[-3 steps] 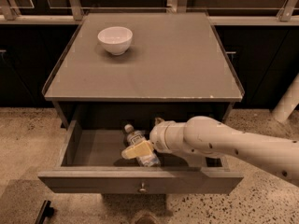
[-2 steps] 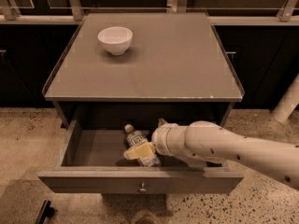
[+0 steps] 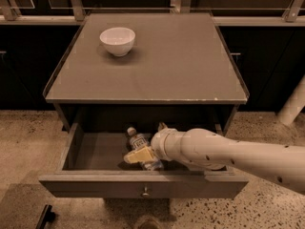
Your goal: Pick blue plastic bottle from top drawer and place on counter
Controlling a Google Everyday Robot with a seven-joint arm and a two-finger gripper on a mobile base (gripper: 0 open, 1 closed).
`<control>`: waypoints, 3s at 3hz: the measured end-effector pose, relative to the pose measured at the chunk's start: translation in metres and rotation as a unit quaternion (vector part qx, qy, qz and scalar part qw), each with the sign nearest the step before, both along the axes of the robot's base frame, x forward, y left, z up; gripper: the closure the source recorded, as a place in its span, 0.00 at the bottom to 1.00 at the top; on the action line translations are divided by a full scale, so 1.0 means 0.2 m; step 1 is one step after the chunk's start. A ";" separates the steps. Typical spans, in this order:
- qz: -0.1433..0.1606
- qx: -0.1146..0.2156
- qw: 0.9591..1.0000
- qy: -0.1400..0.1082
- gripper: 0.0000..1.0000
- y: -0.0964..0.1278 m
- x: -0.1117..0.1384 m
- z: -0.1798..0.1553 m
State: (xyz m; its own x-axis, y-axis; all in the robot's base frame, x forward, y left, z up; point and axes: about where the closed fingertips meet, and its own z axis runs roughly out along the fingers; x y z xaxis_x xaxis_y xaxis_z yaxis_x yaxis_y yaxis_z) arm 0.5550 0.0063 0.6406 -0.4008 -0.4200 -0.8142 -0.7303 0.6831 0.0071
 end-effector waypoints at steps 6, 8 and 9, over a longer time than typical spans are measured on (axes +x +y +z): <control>0.014 -0.064 0.998 0.008 0.66 0.07 -0.01 -0.13; 0.029 -0.048 0.998 0.008 1.00 0.07 -0.02 -0.11; 0.101 -0.008 0.995 -0.011 1.00 0.17 -0.02 -0.03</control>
Offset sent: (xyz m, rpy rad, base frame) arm 0.0010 0.0151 -0.0294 -0.1231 0.0180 0.0266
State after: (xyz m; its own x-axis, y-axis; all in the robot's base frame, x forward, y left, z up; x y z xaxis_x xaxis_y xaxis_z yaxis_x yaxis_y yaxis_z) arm 0.5513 0.0405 0.6355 -0.2895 -0.5026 -0.8146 -0.8523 0.5227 -0.0196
